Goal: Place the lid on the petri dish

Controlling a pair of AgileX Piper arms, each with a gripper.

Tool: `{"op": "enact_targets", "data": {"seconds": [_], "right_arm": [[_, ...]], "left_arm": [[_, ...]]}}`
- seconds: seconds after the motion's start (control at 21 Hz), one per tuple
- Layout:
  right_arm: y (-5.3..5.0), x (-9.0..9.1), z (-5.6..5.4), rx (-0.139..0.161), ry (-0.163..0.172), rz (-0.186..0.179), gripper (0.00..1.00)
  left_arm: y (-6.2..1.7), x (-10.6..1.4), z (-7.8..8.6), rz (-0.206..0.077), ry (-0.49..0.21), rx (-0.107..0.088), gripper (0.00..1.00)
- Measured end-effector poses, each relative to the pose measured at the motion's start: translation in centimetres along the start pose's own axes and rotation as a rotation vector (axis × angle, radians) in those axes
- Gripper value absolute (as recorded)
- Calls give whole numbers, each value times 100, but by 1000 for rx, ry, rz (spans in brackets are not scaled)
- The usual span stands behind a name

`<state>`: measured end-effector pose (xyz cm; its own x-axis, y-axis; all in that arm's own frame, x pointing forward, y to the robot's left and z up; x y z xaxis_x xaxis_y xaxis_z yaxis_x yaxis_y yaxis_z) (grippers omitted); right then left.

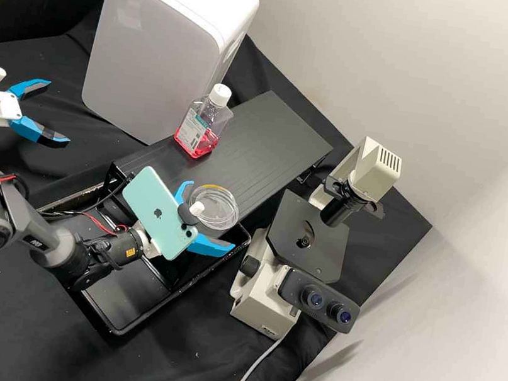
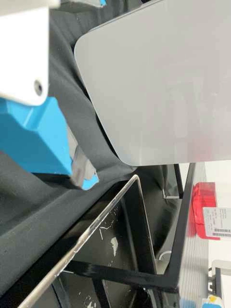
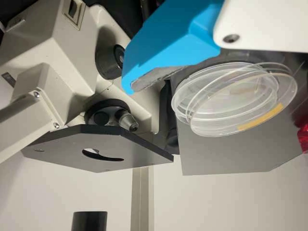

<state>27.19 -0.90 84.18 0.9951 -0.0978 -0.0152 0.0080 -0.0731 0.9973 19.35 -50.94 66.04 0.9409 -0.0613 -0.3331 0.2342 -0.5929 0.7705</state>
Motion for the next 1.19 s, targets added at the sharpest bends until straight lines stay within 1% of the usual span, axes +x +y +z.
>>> {"op": "enact_targets", "data": {"seconds": [0.14, 0.29, 0.38, 0.48, 0.57, 0.62, 0.81, 1.19], "right_arm": [[-2, 31, 10, -22, -2, -2, 100], [0, 42, 10, -22, -2, -2, 100], [4, 70, 15, -29, -3, 0, 100], [12, 87, 25, -21, -10, 8, 100], [10, 87, 23, -21, -9, 8, 100], [6, 88, 19, -19, -9, 8, 0], [-8, 100, 27, -17, -9, 16, 0], [-2, 100, 24, -14, -5, 23, 0]], "left_arm": [[0, 0, 0, 0, 0, 0, 100], [0, 0, 0, 0, 0, 0, 100], [0, 0, 0, 0, 0, 0, 100], [0, 0, 0, 0, 0, 0, 100], [0, 0, 0, 0, 0, 0, 100], [0, 0, 0, 0, 0, 0, 100], [0, 0, 0, 0, 0, 0, 100], [0, 0, 0, 0, 0, 0, 100]]}}
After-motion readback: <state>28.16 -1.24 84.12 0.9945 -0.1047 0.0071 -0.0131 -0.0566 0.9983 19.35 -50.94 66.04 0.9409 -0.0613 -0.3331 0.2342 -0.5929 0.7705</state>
